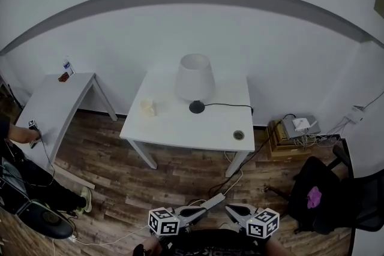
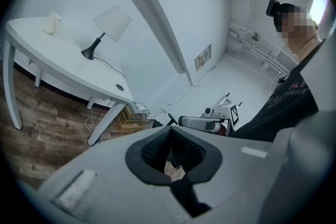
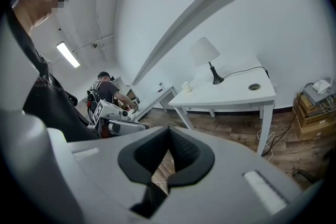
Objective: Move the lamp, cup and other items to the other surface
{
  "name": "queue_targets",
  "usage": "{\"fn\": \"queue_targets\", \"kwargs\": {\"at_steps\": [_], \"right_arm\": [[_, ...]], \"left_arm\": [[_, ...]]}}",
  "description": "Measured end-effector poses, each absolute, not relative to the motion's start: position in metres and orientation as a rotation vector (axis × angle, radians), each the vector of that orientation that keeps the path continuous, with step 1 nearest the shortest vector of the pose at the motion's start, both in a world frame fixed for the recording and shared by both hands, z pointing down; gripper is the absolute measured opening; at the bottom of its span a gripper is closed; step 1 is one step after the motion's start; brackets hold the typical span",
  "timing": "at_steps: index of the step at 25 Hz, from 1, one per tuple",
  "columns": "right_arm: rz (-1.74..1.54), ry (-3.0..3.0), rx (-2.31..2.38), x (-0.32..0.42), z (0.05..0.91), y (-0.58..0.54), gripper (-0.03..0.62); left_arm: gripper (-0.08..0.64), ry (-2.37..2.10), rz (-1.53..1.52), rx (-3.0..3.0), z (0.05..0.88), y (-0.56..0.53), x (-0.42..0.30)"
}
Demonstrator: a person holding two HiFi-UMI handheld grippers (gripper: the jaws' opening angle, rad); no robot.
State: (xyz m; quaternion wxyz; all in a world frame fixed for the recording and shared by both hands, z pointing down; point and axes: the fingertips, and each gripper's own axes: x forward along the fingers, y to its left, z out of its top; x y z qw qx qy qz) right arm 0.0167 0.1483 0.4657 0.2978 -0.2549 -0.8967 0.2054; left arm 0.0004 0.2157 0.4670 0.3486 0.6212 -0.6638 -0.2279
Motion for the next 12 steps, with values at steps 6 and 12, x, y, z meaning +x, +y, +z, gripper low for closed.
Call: {"fn": "queue_targets", "kwargs": {"at_steps": [6, 12], "right_arm": [[0.548, -2.387, -0.678, 0.0176, 0.4657, 0.1482, 0.005], [0.563, -2.391, -0.673, 0.0182, 0.4657, 0.1472, 0.005]], "left_arm": [[0.003, -1.716, -0.576, 1.618, 0.4672, 0.2143, 0.0023], [0.002, -1.710, -0.555, 1.619, 0.4670, 0.2142, 0.0039]]}}
